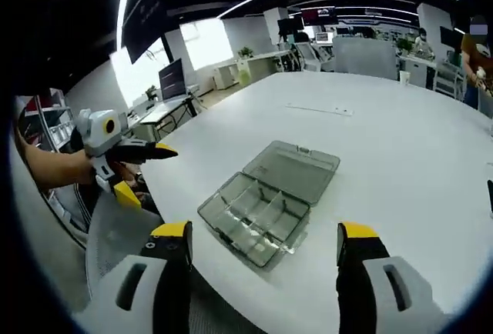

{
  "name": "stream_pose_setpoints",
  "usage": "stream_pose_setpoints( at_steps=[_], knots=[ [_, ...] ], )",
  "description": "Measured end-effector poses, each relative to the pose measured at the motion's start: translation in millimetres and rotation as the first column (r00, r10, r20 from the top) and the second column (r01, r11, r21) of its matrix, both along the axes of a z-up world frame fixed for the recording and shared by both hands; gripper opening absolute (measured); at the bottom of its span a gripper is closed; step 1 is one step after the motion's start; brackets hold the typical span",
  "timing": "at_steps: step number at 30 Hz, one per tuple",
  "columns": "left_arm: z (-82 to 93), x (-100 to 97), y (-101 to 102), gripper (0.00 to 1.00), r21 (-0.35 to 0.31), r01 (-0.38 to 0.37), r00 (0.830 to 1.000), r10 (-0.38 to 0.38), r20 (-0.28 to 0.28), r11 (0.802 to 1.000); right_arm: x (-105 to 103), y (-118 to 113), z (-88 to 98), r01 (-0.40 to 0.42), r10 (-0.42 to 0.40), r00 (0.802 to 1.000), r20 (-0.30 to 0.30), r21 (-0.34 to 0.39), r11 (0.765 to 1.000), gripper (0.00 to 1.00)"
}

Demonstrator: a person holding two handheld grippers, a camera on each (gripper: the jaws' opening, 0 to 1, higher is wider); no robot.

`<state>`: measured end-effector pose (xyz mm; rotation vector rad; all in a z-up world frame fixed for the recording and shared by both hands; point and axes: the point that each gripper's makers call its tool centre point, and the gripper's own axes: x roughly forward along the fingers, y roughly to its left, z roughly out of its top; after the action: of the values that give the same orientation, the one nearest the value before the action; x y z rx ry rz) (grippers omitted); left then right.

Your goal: Insert the divider into the dual guide fixture by aligning both edges with the guide slots and pushing it downward to the bottom, including one-sided entry, uneven engagement, binding, and posture correction.

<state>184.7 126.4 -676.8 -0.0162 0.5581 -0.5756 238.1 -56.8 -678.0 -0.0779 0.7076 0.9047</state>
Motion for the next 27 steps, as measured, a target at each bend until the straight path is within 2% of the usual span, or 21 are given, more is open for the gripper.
stream_pose_setpoints(
  at_steps=[16,25,27],
  knots=[
    [6.1,-2.5,12.4,0.99,-0.033,-0.111,0.994,0.112,0.015,0.993,-18.9,-8.4,-0.1,0.067,-0.066,0.998,-0.019,0.048,0.997,0.82],
    [0.1,-11.5,13.8,0.99,-0.053,-0.154,0.988,0.153,-0.017,0.987,-30.5,-15.7,-5.6,0.119,-0.115,0.993,-0.04,0.094,0.989,0.84],
    [0.9,-11.8,15.9,0.99,-0.061,-0.172,0.985,0.171,-0.021,0.983,-31.0,-17.8,-4.4,0.128,-0.126,0.992,-0.026,0.102,0.987,0.84]
  ],
)
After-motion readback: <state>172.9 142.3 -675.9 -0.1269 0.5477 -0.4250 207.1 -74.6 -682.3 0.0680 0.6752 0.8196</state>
